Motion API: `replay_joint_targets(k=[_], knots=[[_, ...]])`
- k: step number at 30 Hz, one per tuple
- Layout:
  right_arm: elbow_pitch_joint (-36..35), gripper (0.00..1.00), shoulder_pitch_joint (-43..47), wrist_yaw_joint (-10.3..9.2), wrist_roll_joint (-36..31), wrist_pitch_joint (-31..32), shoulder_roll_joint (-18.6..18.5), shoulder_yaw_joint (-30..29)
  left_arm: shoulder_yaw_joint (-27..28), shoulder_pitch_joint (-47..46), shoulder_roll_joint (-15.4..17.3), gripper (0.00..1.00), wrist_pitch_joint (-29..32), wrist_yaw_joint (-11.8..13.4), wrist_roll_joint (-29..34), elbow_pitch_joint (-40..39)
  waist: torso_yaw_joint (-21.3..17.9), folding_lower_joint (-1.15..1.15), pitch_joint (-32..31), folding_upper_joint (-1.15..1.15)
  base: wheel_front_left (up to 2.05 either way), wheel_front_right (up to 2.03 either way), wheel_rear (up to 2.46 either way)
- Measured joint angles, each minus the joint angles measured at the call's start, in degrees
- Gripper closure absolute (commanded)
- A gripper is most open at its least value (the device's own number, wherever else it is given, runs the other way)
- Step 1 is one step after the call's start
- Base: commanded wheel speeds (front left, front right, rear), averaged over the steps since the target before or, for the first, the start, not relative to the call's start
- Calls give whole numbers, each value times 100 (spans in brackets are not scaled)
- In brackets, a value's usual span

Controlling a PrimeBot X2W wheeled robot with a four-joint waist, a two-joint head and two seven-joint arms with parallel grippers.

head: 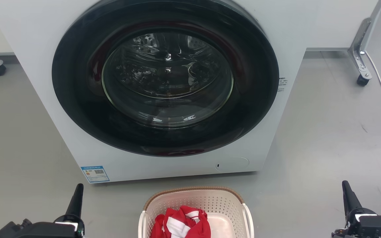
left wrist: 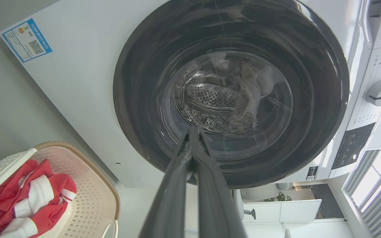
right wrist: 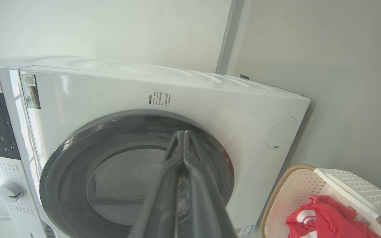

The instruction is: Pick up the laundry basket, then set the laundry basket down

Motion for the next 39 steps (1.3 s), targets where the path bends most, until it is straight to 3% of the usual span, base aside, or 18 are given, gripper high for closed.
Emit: replay_joint_targets(k=[13, 39], knots=[[78, 100, -84, 175, 766, 219, 125, -270, 185, -122, -58, 100, 151, -149, -862, 132, 3, 0, -10, 0, 0, 0, 0], [79, 100, -85, 176, 766, 219, 131, -271, 186, -122, -62, 100, 151, -151, -868, 140, 4, 0, -10, 0, 0, 0, 0]])
